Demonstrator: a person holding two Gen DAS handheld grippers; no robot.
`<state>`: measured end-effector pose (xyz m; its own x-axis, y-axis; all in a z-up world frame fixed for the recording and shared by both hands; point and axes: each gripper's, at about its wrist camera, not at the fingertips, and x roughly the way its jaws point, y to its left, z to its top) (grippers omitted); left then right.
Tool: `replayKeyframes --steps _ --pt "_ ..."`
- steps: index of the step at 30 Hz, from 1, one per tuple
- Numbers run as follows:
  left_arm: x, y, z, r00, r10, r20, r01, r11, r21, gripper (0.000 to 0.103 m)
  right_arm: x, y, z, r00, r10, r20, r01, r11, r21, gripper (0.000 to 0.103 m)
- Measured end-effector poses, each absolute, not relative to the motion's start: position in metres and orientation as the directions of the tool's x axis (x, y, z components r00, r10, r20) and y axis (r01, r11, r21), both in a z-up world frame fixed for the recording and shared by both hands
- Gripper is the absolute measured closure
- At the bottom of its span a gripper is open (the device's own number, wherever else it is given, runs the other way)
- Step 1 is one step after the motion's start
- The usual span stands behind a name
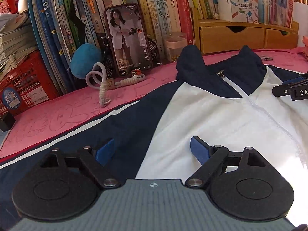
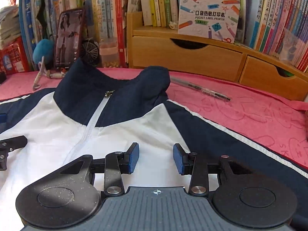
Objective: Fold clothes
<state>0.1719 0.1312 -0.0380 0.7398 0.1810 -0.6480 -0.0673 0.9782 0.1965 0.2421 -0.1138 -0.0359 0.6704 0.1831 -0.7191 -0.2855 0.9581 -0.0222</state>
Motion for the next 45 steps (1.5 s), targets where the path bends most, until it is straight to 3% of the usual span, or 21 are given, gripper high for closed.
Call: replayKeyframes --steps 5,7,9,10,12,14,18,23,28,31,33,35,37,39,45 --pt "0.208 0.146 -0.042 0.746 0.26 -0.613 -0.147 0.962 0.23 0.009 0.279 -0.116 -0.044 0.7 0.162 -0.696 -0.229 0.973 -0.005 0.052" --pt "0.218 0.149 -0.044 0.746 0.291 -0.599 -0.172 0.953 0.25 0.001 0.29 -0.119 -0.047 0.709 0.161 -0.686 -0.217 0.976 0.004 0.038" --pt "0.227 0.152 -0.043 0.724 0.342 -0.599 -0.217 0.937 0.273 0.002 0.302 -0.124 -0.05 0.71 0.137 -0.691 -0.173 0.985 0.017 0.024" --pt "0.227 0.154 -0.04 0.713 0.348 -0.608 -0.23 0.936 0.267 0.008 0.304 -0.127 -0.048 0.702 0.142 -0.698 -0.161 0.986 0.038 0.024" --pt "0.215 0.159 -0.031 0.711 0.308 -0.632 -0.226 0.951 0.209 0.022 0.294 -0.133 -0.039 0.693 0.184 -0.697 -0.18 0.98 0.081 0.039" --pt "0.182 0.158 -0.023 0.749 0.211 -0.628 -0.165 0.977 0.133 0.023 0.268 -0.144 -0.026 0.694 0.277 -0.664 -0.255 0.958 0.133 0.042" --pt "0.099 0.134 -0.011 0.818 0.038 -0.574 0.014 0.996 0.086 0.021 0.187 -0.152 -0.007 0.666 0.453 -0.592 -0.496 0.862 0.101 0.041" --pt "0.027 0.104 -0.019 0.776 -0.126 -0.618 0.196 0.98 0.046 0.021 0.082 -0.141 -0.017 0.516 0.592 -0.619 -0.693 0.713 0.103 0.024" --pt "-0.013 0.098 -0.037 0.76 -0.066 -0.646 0.205 0.968 0.143 0.012 0.008 -0.16 -0.038 0.492 0.529 -0.691 -0.708 0.705 0.035 0.021" --pt "-0.025 0.115 -0.034 0.766 0.037 -0.642 0.106 0.977 0.183 0.011 -0.016 -0.194 -0.04 0.597 0.454 -0.662 -0.635 0.771 -0.044 0.012" --pt "-0.04 0.125 -0.031 0.767 0.146 -0.625 0.023 0.967 0.255 0.012 -0.028 -0.217 -0.034 0.66 0.376 -0.65 -0.548 0.833 -0.075 0.012" --pt "-0.058 0.127 -0.025 0.768 0.17 -0.617 0.0 0.964 0.264 0.014 -0.041 -0.24 -0.028 0.715 0.292 -0.635 -0.455 0.884 -0.106 0.014" --pt "-0.086 0.12 -0.014 0.792 0.092 -0.604 0.039 0.979 0.201 0.014 -0.059 -0.255 -0.021 0.75 0.256 -0.609 -0.401 0.909 -0.112 0.015" --pt "-0.11 0.107 -0.005 0.812 -0.019 -0.583 0.124 0.982 0.141 0.014 -0.098 -0.25 -0.011 0.745 0.357 -0.564 -0.48 0.874 -0.081 0.015" --pt "-0.131 0.052 -0.013 0.716 -0.325 -0.617 0.461 0.885 0.069 0.014 -0.166 -0.163 -0.023 0.661 0.522 -0.54 -0.738 0.581 -0.342 0.009"
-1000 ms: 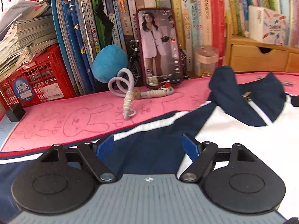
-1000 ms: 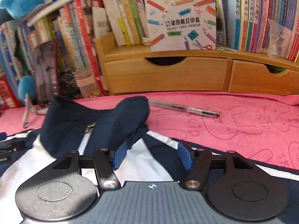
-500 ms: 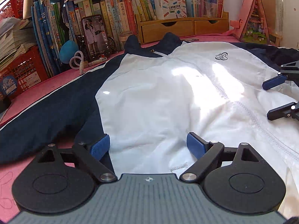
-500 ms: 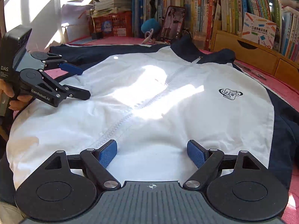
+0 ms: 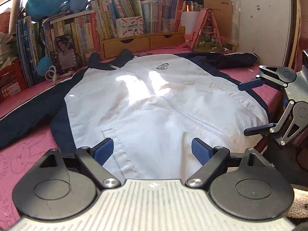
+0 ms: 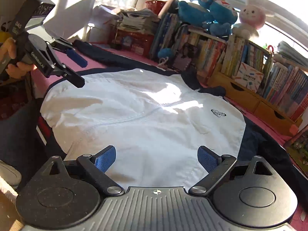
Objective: Fold clothes
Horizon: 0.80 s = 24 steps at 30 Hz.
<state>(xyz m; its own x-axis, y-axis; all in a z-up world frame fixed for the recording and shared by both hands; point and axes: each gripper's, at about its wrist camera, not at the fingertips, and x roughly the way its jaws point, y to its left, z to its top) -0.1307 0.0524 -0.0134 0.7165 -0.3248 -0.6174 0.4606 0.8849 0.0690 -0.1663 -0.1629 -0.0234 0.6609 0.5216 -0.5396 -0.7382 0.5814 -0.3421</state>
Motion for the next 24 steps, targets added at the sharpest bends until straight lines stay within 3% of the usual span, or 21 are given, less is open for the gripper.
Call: replayKeyframes --steps 5,10,13,16,20,24 --pt "-0.135 0.03 -0.042 0.703 -0.284 -0.652 0.54 0.81 0.228 0.009 -0.173 -0.139 -0.048 0.613 0.533 -0.584 -0.789 0.453 -0.415 0.009" --pt "-0.145 0.075 -0.052 0.68 -0.242 -0.693 0.49 0.852 0.183 0.0 -0.157 -0.198 -0.058 0.662 0.435 -0.61 -0.717 0.604 -0.348 0.008" --pt "-0.154 0.091 -0.046 0.677 -0.171 -0.716 0.439 0.875 0.206 0.0 -0.164 -0.223 -0.059 0.704 0.347 -0.619 -0.654 0.656 -0.377 0.008" --pt "-0.157 0.103 -0.019 0.658 -0.206 -0.724 0.42 0.899 0.127 0.005 -0.166 -0.248 -0.034 0.695 0.314 -0.647 -0.606 0.741 -0.291 0.009" --pt "-0.133 0.098 0.022 0.724 -0.275 -0.633 0.422 0.902 0.091 0.002 -0.153 -0.308 0.013 0.807 0.27 -0.526 -0.4 0.904 -0.15 0.0" --pt "-0.075 0.063 0.032 0.781 -0.28 -0.559 0.38 0.922 0.069 0.002 -0.096 -0.391 0.012 0.869 -0.082 -0.487 0.107 0.994 0.024 0.0"
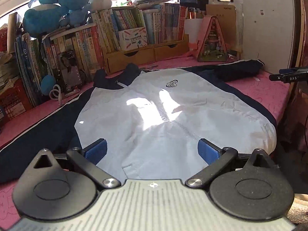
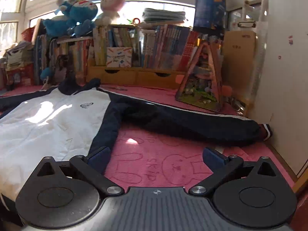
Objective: Fold clothes
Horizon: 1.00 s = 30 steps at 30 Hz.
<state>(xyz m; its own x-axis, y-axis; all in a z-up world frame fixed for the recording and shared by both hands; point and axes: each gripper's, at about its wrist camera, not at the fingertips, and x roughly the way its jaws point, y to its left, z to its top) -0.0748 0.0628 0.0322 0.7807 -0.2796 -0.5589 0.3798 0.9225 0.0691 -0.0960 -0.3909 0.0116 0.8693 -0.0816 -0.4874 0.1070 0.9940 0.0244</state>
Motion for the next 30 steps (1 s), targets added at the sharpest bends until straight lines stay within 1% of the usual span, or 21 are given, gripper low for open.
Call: replayKeyframes --steps 1,3,4,6,8,11,17,18,19,20,21,22,23,25,26,27,29,30 --pt "-0.059 0.051 0.031 0.787 -0.281 -0.549 0.368 0.928 0.052 0.002 -0.081 -0.417 0.004 0.853 -0.131 -0.506 0.209 0.973 0.101 0.0" --pt "-0.027 0.027 0.026 0.781 -0.288 -0.554 0.357 0.934 0.018 0.002 -0.058 -0.463 -0.011 0.843 -0.143 -0.518 0.317 0.91 0.266 0.0" --pt "-0.009 0.013 0.024 0.775 -0.291 -0.561 0.354 0.935 0.004 0.002 -0.049 -0.481 -0.017 0.844 -0.151 -0.515 0.356 0.876 0.325 0.0" --pt "0.025 -0.016 0.02 0.771 -0.279 -0.572 0.345 0.939 0.007 0.002 -0.028 -0.508 -0.027 0.835 -0.195 -0.514 0.427 0.82 0.382 0.0" --pt "0.051 -0.044 0.018 0.785 -0.241 -0.571 0.329 0.943 0.055 0.002 -0.007 -0.524 -0.033 0.829 -0.227 -0.511 0.466 0.787 0.405 0.0" --pt "0.082 -0.084 0.012 0.813 -0.199 -0.547 0.31 0.943 0.118 0.002 0.021 -0.544 -0.039 0.802 -0.286 -0.525 0.529 0.747 0.402 0.001" --pt "0.12 -0.13 -0.008 0.803 -0.22 -0.554 0.318 0.944 0.085 0.002 0.062 -0.581 -0.054 0.721 -0.389 -0.574 0.65 0.665 0.366 0.005" --pt "0.124 -0.135 -0.014 0.788 -0.226 -0.572 0.328 0.941 0.081 0.002 0.065 -0.584 -0.056 0.717 -0.391 -0.576 0.653 0.666 0.361 0.012" --pt "0.128 -0.139 -0.02 0.766 -0.237 -0.598 0.345 0.936 0.071 0.002 0.069 -0.586 -0.058 0.717 -0.389 -0.579 0.651 0.67 0.357 0.024" --pt "0.132 -0.143 -0.029 0.719 -0.263 -0.644 0.379 0.924 0.046 0.002 0.073 -0.588 -0.06 0.717 -0.386 -0.58 0.648 0.675 0.352 0.03" --pt "0.135 -0.146 -0.038 0.648 -0.297 -0.701 0.424 0.906 0.008 0.002 0.077 -0.59 -0.06 0.718 -0.386 -0.579 0.646 0.68 0.348 0.04" --pt "0.132 -0.15 -0.045 0.637 -0.312 -0.705 0.457 0.889 0.019 0.0 0.082 -0.59 -0.058 0.717 -0.392 -0.577 0.644 0.689 0.332 0.047" --pt "0.125 -0.154 -0.048 0.663 -0.321 -0.676 0.481 0.875 0.057 0.0 0.087 -0.589 -0.056 0.714 -0.398 -0.576 0.642 0.7 0.312 0.049" --pt "0.124 -0.153 -0.05 0.636 -0.347 -0.689 0.504 0.863 0.031 0.0 0.098 -0.586 -0.049 0.71 -0.416 -0.568 0.635 0.728 0.26 0.063" --pt "0.126 -0.152 -0.052 0.623 -0.354 -0.697 0.507 0.862 0.016 0.0 0.103 -0.58 -0.043 0.712 -0.434 -0.553 0.628 0.745 0.224 0.066" --pt "0.127 -0.151 -0.053 0.616 -0.358 -0.701 0.509 0.86 0.009 0.0 0.103 -0.573 -0.036 0.727 -0.457 -0.513 0.622 0.754 0.21 0.071" --pt "0.126 -0.147 -0.053 0.615 -0.364 -0.699 0.516 0.857 0.007 0.0 0.099 -0.556 -0.02 0.762 -0.501 -0.412 0.611 0.766 0.199 0.071" --pt "0.126 -0.145 -0.052 0.612 -0.371 -0.698 0.521 0.854 0.003 0.0 0.101 -0.553 -0.016 0.76 -0.508 -0.404 0.614 0.766 0.191 0.071"
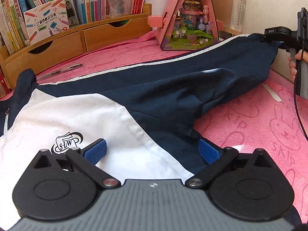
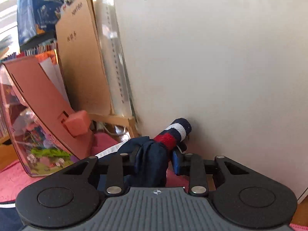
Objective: Fold clothes
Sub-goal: 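Grasp the striped cuff with the right gripper and fold the sleeve across the body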
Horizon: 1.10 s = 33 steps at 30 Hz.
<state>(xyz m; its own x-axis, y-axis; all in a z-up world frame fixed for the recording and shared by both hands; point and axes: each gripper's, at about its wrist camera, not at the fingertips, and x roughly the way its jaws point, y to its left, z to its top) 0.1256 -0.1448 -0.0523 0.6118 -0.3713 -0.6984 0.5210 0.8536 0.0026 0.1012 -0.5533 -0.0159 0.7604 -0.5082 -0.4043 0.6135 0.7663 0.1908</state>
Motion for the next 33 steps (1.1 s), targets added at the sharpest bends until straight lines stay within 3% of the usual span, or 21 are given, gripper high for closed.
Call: replayKeyframes --steps 5,9,13,15,20,23,26,28,31,33 --pt "0.121 -0.125 -0.05 0.628 -0.347 -0.697 0.481 0.877 -0.003 0.001 0.108 -0.546 -0.001 0.751 -0.508 -0.422 0.619 0.763 0.184 0.073" --pt "0.106 -0.078 -0.034 0.672 -0.305 -0.675 0.405 0.914 -0.009 0.001 0.079 -0.489 0.032 0.842 -0.469 -0.266 0.508 0.856 0.101 0.073" --pt "0.083 -0.015 -0.012 0.755 -0.201 -0.624 0.269 0.963 0.015 0.001 0.075 -0.397 0.07 0.946 -0.262 -0.192 0.266 0.964 -0.008 0.073" --pt "0.073 0.015 -0.006 0.787 -0.146 -0.6 0.191 0.981 0.013 0.001 0.085 -0.335 0.084 0.979 -0.08 -0.187 0.079 0.997 -0.013 0.073" --pt "0.033 0.106 0.019 0.809 -0.029 -0.588 -0.022 0.997 -0.08 0.0 0.124 -0.168 0.082 0.9 0.354 -0.253 -0.341 0.935 0.094 0.075" --pt "0.017 0.151 0.019 0.799 -0.011 -0.601 -0.099 0.984 -0.15 0.0 0.134 -0.08 0.052 0.784 0.501 -0.366 -0.486 0.863 0.139 0.075" --pt "0.013 0.175 0.013 0.793 -0.024 -0.609 -0.132 0.969 -0.21 0.0 0.126 -0.039 0.025 0.682 0.556 -0.475 -0.55 0.818 0.168 0.073" --pt "0.018 0.182 0.01 0.79 -0.049 -0.611 -0.131 0.96 -0.246 0.0 0.111 -0.027 0.011 0.639 0.568 -0.519 -0.581 0.799 0.158 0.06" --pt "0.031 0.177 0.004 0.783 -0.116 -0.61 -0.098 0.947 -0.306 0.0 0.089 -0.053 0.013 0.662 0.549 -0.511 -0.581 0.806 0.113 0.038" --pt "0.044 0.166 0.0 0.772 -0.182 -0.609 -0.057 0.935 -0.351 0.0 0.074 -0.085 0.017 0.68 0.529 -0.507 -0.562 0.821 0.102 0.034"
